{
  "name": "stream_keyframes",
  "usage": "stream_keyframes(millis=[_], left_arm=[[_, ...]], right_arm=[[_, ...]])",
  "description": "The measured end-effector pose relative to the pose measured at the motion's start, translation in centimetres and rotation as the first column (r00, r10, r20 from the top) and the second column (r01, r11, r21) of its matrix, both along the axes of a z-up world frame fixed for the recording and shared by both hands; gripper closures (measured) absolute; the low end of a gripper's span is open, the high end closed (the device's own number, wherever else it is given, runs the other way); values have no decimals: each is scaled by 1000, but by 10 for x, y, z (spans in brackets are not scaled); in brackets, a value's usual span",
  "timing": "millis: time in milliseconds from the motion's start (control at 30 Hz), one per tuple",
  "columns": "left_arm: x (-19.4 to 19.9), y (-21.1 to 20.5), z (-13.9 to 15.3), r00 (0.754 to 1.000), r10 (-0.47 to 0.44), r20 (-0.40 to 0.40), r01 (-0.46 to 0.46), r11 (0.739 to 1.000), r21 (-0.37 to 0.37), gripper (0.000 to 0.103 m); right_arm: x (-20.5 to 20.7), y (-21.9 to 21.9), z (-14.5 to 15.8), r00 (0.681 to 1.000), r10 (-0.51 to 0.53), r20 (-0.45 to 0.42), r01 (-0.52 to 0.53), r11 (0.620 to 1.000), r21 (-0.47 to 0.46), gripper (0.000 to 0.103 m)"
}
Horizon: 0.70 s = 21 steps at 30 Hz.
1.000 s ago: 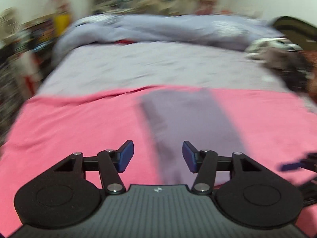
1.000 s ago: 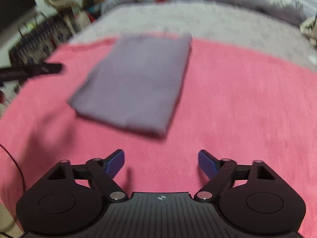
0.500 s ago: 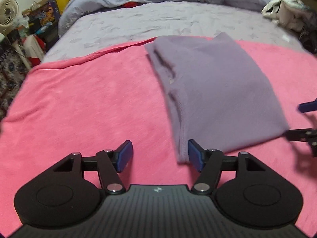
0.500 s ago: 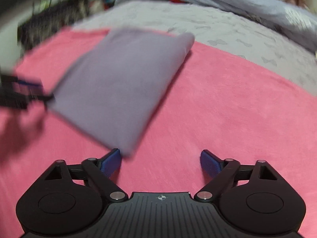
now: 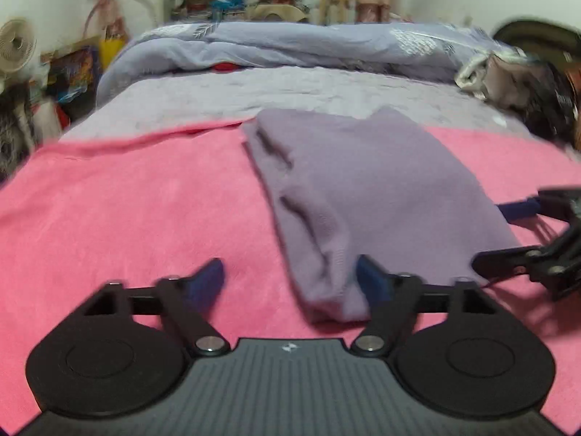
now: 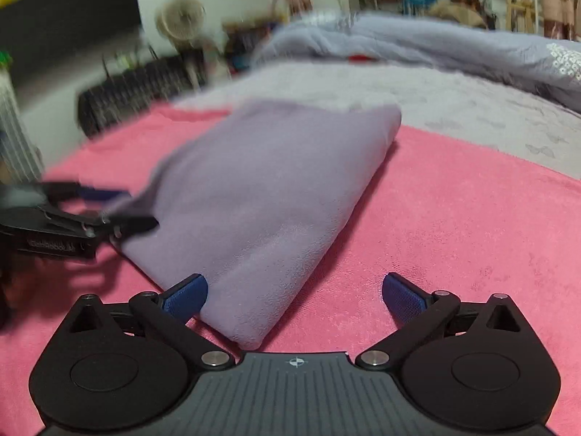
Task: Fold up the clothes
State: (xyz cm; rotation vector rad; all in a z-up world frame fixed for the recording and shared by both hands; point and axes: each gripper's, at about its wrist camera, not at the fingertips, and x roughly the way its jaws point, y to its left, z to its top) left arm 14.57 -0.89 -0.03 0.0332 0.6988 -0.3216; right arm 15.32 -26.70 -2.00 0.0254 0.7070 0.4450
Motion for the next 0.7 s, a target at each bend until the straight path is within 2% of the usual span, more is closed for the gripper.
stream_keyframes(millis=[33, 167, 300, 400, 500, 533, 600, 667, 700], left_arm=[[3, 0, -1, 1000, 7, -8, -7, 1000, -7, 12], [0, -12, -3, 999, 14, 30, -16, 998, 66, 7], [-7, -10, 2, 999, 16, 52, -20, 997, 68, 7], [-47, -12, 15, 995, -61, 83, 55, 996, 70, 6], [-88, -28, 12, 980, -192, 43, 190, 980, 50, 1], [-99, -40, 7, 969, -246, 26, 243, 965, 95, 0], [-116, -60, 5, 957, -280, 75, 255, 936, 243, 0], [-125, -69, 3, 951, -285, 120, 236, 920, 313, 0], [-129, -72, 3, 948, -286, 139, 226, 914, 338, 0]], right_arm=[[2, 2, 1, 1000, -1, -6, 1, 1000, -6, 0], [2, 2, 0, 1000, 0, 3, 0, 1000, -9, 0], [-4, -3, 4, 1000, 6, 2, -6, 1000, 6, 0], [-26, 2, 8, 996, 88, -10, -89, 995, -51, 0], [-76, 10, 10, 983, 179, 43, -170, 973, -155, 0], [-89, 12, 12, 979, 194, 59, -182, 968, -174, 0], [-99, 15, 15, 973, 212, 93, -190, 960, -205, 0], [-94, 17, 14, 974, 215, 68, -197, 958, -210, 0], [-89, 15, 13, 976, 212, 43, -201, 963, -181, 0]])
